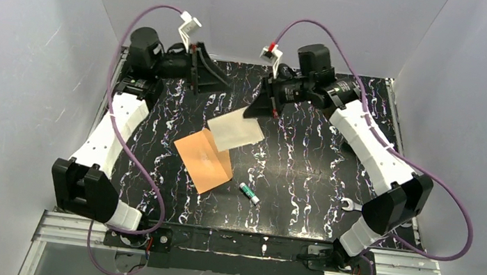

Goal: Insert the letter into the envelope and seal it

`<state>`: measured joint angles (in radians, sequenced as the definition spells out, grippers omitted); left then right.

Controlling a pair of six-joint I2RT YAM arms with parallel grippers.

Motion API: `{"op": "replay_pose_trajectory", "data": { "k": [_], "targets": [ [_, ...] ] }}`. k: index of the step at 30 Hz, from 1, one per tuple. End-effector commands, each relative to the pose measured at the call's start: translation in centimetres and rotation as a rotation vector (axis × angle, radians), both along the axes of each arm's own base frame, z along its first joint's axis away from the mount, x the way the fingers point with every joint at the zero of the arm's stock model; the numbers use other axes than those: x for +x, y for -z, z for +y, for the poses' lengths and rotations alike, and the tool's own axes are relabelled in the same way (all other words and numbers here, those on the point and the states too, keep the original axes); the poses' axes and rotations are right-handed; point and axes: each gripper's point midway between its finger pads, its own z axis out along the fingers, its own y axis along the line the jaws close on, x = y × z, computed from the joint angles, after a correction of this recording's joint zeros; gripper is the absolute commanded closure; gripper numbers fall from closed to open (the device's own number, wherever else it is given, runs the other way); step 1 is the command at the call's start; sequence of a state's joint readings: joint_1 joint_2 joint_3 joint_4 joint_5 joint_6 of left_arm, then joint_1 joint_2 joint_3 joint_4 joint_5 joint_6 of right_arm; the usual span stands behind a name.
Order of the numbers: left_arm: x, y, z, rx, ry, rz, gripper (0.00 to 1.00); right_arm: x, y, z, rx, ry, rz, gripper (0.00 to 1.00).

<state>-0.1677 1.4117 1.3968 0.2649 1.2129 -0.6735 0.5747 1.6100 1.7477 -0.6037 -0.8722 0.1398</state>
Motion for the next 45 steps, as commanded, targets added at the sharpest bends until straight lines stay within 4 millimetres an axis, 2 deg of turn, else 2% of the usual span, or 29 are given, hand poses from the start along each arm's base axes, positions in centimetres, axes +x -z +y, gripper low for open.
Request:
{"op": "replay_pose_trajectory", "data": {
  "k": [1,6,11,16,18,23,24,26,27,29,30,31,32,34,37,41,43,45],
  "targets": [
    [-4.7,2.4,-0.6,0.033,0.276,0.090,0.13,-2.9,-1.1,-0.4,-0.010,-0.121,-0.037,0.99],
    [-6.7,3.6,-1.0,0.040,0.351,0.141,0.20,-3.8,-1.5,0.1,-0.001,-0.158,-0.032,0.99],
    [-7.9,5.1,-1.2,0.045,0.387,0.211,0.35,-4.3,-3.3,0.0,0.030,-0.172,-0.066,0.99],
    [-9.3,5.4,-0.9,0.047,0.422,0.232,0.52,-4.3,-4.6,-0.1,0.051,-0.165,-0.103,0.99],
    [-9.5,5.5,-0.9,0.047,0.423,0.235,0.61,-4.1,-4.9,-0.1,0.052,-0.155,-0.111,0.99],
    [-9.4,4.7,-0.9,0.046,0.426,0.203,1.00,-3.1,-5.8,0.1,0.055,-0.096,-0.122,0.99],
    [-9.2,4.4,-0.9,0.045,0.418,0.188,1.00,-2.9,-6.2,0.2,0.062,-0.076,-0.127,0.99],
    [-8.5,3.5,-1.1,0.042,0.388,0.159,1.00,-2.2,-7.5,0.2,0.099,-0.008,-0.144,0.91],
    [-8.1,2.9,-1.3,0.038,0.361,0.137,1.00,-1.7,-8.1,0.1,0.123,0.044,-0.147,0.78],
    [-6.6,1.8,-1.6,0.027,0.263,0.096,1.00,-0.4,-9.7,0.0,0.219,0.181,-0.169,0.35],
    [-5.8,1.3,-1.7,0.020,0.210,0.085,1.00,0.2,-11.6,-0.2,0.324,0.243,-0.216,0.21],
    [-5.1,0.7,-1.9,0.012,0.167,0.073,1.00,0.6,-12.6,-0.7,0.403,0.314,-0.212,0.09],
    [-4.4,0.0,-2.0,0.002,0.114,0.070,1.00,0.9,-13.2,-1.3,0.479,0.376,-0.206,0.03],
    [-2.9,-1.3,-2.0,-0.024,0.021,0.078,1.00,1.8,-13.1,-2.2,0.582,0.485,-0.144,0.01],
    [-1.9,-3.6,-1.9,-0.070,-0.067,0.094,1.00,2.6,-13.6,-3.2,0.702,0.574,-0.056,0.01],
    [-0.8,-6.4,-1.3,-0.167,-0.191,0.131,1.00,2.4,-14.6,-2.9,0.805,0.532,0.026,0.02],
    [-0.5,-7.9,-1.0,-0.226,-0.230,0.158,1.00,2.2,-15.2,-2.4,0.856,0.483,0.092,0.07],
    [-0.3,-8.9,-0.6,-0.274,-0.267,0.179,1.00,2.1,-16.2,-2.2,0.921,0.445,0.137,0.18]
  ]
}}
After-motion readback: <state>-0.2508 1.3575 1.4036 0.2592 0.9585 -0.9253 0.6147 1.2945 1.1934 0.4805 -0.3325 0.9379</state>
